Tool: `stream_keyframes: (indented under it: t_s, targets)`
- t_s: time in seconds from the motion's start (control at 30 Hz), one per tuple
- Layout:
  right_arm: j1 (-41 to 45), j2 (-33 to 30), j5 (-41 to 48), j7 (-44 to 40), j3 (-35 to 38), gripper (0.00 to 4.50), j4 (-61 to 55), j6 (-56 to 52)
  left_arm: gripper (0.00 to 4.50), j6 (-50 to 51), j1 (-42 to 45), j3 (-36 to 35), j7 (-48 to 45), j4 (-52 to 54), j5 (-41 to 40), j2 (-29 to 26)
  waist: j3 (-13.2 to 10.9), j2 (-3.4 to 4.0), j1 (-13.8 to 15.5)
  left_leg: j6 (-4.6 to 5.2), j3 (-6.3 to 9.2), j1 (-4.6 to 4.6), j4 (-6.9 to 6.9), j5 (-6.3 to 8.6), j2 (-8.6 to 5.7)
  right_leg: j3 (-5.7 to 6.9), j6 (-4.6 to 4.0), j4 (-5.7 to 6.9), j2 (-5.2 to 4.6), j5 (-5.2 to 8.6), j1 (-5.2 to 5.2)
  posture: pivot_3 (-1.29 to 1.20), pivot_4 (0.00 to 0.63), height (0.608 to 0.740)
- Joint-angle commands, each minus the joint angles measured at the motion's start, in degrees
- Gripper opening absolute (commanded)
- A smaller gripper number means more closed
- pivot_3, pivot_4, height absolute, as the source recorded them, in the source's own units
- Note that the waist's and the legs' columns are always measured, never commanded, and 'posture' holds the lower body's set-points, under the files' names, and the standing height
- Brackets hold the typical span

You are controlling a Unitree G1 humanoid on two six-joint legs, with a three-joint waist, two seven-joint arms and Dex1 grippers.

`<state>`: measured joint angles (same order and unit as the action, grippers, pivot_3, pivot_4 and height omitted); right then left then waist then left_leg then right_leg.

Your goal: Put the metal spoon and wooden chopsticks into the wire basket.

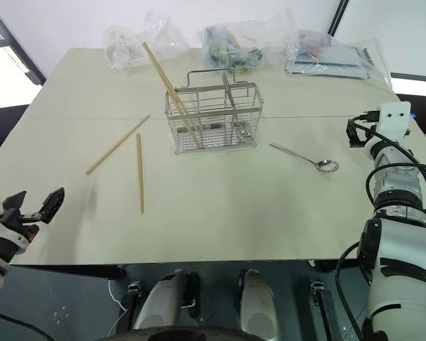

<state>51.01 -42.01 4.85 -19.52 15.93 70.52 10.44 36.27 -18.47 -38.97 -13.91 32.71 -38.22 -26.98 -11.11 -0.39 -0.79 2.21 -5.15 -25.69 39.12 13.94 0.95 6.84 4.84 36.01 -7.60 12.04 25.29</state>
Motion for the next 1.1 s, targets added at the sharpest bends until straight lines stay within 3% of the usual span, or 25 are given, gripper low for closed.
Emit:
stream_keyframes:
  t_s: [0.03,0.57,0.83,0.93,1.1]
  targets:
    - [0.9,-1.1,-0.1,0.1,0.2,4.5,-1.0,1.5,4.48,-0.2,0.4,-1.7,0.3,1.8,-1.1,-0.5,0.0,0.01,0.0,0.0,-0.01,0.0,0.0,0.0,0.0,0.0,0.0,0.0,0.0,0.0,0.0,0.0,0.15,0.704]
    - [1.2,-0.9,-0.1,-0.5,0.1,4.5,-1.4,1.4,4.48,-0.4,2.4,-1.8,1.3,0.2,-0.6,-1.6,0.0,0.01,0.0,0.0,-0.01,0.01,0.0,0.0,0.0,0.0,0.0,0.0,0.0,0.0,-0.02,0.0,0.15,0.704]
    - [3.9,-2.4,-0.5,-1.9,-0.5,4.5,-1.6,0.6,4.48,-1.1,8.2,-3.1,0.3,-3.3,-1.0,-5.0,0.0,0.01,-0.1,-0.01,-0.02,0.04,0.01,-0.01,0.0,-0.01,0.02,0.02,0.01,-0.01,-0.03,0.0,0.15,0.704]
    - [6.3,-3.1,0.3,-7.0,-0.8,4.5,-2.1,-0.4,4.48,2.3,13.1,-2.2,-0.7,-2.2,-5.3,-8.8,0.0,0.02,0.2,-0.02,-0.04,0.02,0.01,-0.02,0.0,-0.01,0.03,0.02,0.01,-0.01,-0.02,0.0,0.15,0.704]
    - [11.3,-4.0,0.2,-24.2,-4.0,4.5,-3.4,-3.7,4.48,12.9,24.5,5.4,-4.5,1.0,-18.3,-17.6,0.0,0.04,0.0,-0.08,0.03,0.08,0.04,-0.05,-0.01,0.01,0.02,0.06,0.02,-0.02,-0.08,0.0,0.15,0.704]
